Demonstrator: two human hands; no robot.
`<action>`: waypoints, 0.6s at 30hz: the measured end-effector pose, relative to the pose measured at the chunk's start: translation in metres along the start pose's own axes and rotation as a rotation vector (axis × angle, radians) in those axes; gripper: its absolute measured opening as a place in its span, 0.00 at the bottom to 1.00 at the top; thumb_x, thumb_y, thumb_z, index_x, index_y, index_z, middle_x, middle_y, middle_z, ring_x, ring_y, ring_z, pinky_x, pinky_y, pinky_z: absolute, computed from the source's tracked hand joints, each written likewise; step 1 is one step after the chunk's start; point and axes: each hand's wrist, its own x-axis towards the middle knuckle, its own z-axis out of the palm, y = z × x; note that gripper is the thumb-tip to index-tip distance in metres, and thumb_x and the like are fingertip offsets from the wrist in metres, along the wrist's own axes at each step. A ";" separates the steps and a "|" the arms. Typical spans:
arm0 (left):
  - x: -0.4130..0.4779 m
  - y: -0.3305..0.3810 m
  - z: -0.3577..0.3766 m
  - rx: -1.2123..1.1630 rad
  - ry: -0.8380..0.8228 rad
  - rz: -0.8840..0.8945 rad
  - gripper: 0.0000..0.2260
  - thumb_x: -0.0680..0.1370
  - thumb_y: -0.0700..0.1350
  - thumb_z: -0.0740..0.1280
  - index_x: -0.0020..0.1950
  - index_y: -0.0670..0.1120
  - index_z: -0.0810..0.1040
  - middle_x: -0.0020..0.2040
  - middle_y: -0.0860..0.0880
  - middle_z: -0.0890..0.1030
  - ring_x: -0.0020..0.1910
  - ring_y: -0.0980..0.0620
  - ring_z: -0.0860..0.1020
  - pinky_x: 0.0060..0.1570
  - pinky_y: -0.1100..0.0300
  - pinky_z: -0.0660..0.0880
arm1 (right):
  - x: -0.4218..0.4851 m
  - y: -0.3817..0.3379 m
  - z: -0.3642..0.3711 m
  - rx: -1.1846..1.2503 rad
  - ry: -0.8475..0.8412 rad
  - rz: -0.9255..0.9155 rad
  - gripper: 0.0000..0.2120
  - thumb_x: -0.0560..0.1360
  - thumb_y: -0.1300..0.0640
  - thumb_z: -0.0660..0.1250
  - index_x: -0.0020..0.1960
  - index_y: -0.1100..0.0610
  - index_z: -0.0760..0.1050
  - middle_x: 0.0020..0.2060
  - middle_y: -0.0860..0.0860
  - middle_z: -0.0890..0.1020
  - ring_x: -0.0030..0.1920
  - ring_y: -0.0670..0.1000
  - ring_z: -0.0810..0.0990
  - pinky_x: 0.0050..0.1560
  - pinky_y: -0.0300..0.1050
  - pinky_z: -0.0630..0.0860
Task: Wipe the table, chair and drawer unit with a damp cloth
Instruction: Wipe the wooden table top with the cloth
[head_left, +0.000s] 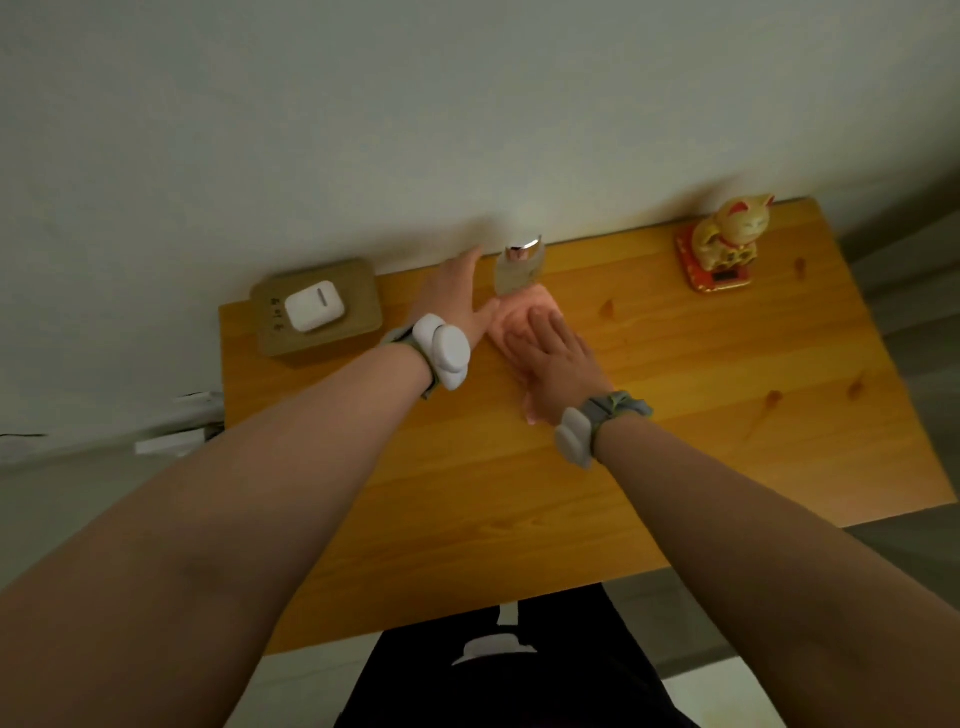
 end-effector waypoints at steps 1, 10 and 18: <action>0.004 0.001 -0.001 0.012 0.011 -0.006 0.29 0.76 0.48 0.65 0.74 0.43 0.59 0.72 0.42 0.66 0.70 0.43 0.65 0.66 0.53 0.63 | -0.002 0.008 -0.001 0.004 0.018 0.022 0.54 0.62 0.49 0.77 0.76 0.43 0.45 0.77 0.50 0.39 0.75 0.55 0.36 0.74 0.57 0.44; 0.042 0.026 0.020 -0.042 0.065 -0.138 0.19 0.75 0.48 0.67 0.64 0.45 0.70 0.59 0.45 0.78 0.57 0.44 0.76 0.50 0.58 0.71 | -0.026 0.039 -0.001 0.060 0.077 0.015 0.34 0.75 0.57 0.63 0.76 0.44 0.51 0.77 0.52 0.43 0.76 0.58 0.38 0.73 0.55 0.42; 0.008 0.006 -0.010 -0.009 0.283 -0.177 0.14 0.75 0.46 0.66 0.58 0.44 0.73 0.54 0.45 0.80 0.52 0.45 0.77 0.44 0.61 0.66 | 0.008 0.000 0.005 -0.092 0.033 -0.304 0.29 0.79 0.57 0.56 0.76 0.43 0.49 0.77 0.52 0.43 0.76 0.58 0.38 0.74 0.55 0.43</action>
